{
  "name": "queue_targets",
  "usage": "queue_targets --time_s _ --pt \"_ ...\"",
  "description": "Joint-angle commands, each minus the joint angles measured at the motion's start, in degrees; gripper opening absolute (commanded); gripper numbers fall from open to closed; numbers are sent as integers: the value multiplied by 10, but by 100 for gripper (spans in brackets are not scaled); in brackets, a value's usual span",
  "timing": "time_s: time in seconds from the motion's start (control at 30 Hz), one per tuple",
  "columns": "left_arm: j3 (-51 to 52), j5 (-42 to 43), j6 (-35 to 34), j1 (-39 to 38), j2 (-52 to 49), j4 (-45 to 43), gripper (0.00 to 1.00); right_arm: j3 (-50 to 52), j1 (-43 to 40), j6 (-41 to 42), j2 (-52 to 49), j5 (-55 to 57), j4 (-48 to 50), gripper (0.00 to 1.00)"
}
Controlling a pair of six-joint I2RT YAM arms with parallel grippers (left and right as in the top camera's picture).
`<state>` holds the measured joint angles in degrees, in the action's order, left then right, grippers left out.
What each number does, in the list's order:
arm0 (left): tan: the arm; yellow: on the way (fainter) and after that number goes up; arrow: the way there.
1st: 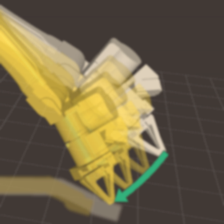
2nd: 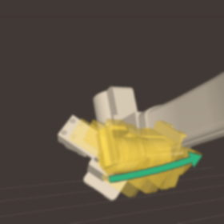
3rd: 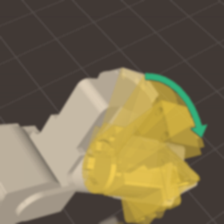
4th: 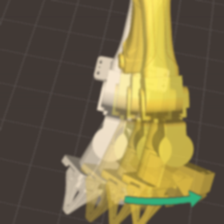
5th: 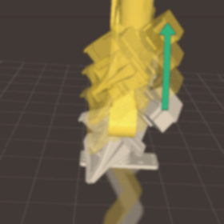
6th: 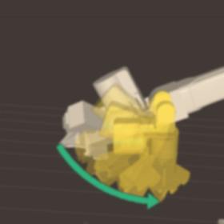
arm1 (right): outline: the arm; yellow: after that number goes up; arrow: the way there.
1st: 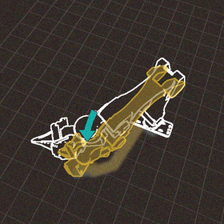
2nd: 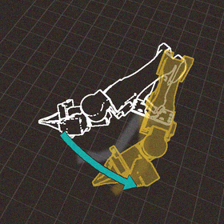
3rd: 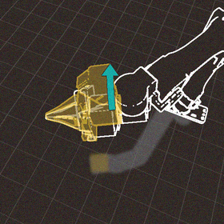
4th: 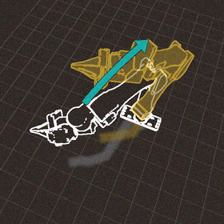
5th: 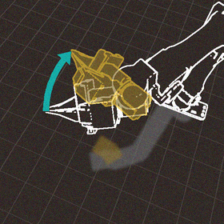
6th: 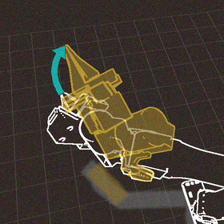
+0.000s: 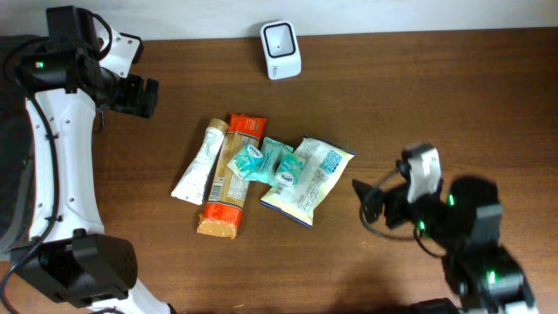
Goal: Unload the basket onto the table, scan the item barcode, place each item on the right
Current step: 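Reach the right gripper over the items and grasp a green tissue pack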
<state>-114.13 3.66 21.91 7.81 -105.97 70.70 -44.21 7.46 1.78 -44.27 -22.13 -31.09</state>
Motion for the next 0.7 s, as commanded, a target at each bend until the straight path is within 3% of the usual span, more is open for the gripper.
queue_targets --time_s 0.0,0.13,0.37,0.43,0.67 --pt "-3 6 9 2 9 -1 99 -97 -4 6 -111 -54 -64 99" --pt "-3 6 9 2 9 -1 99 -212 -4 6 -253 -114 -152 99" --pt "-3 6 9 2 9 -1 99 -221 -3 8 -357 -203 -122 100" --pt "-3 6 9 2 9 -1 99 -221 3 5 -378 -202 -122 90" --pt "-3 6 9 2 9 0 99 -221 49 16 -395 -137 -114 82"
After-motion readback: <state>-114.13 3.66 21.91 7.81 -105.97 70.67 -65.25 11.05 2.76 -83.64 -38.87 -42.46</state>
